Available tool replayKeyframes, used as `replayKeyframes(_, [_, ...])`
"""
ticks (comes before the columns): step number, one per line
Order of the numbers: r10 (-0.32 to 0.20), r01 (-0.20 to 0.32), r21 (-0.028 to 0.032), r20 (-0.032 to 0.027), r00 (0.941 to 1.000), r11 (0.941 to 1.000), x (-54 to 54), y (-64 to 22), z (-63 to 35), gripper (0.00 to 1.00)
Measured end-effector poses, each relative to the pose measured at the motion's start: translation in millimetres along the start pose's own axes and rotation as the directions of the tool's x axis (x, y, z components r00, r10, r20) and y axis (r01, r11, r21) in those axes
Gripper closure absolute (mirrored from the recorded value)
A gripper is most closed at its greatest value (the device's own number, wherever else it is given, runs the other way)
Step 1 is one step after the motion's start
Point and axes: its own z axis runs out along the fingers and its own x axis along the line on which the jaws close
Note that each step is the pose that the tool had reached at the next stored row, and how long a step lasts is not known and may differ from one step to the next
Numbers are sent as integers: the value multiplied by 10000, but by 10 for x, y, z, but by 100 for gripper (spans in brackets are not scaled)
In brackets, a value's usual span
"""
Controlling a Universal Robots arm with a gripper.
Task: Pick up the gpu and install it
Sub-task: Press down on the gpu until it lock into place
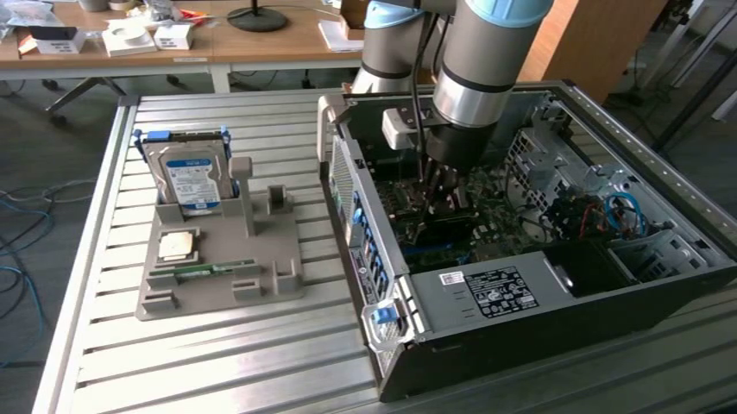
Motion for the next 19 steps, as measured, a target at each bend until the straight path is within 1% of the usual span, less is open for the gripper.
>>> replayKeyframes(19, [0,0,-1,-1,10000,10000,0,0,13,89])
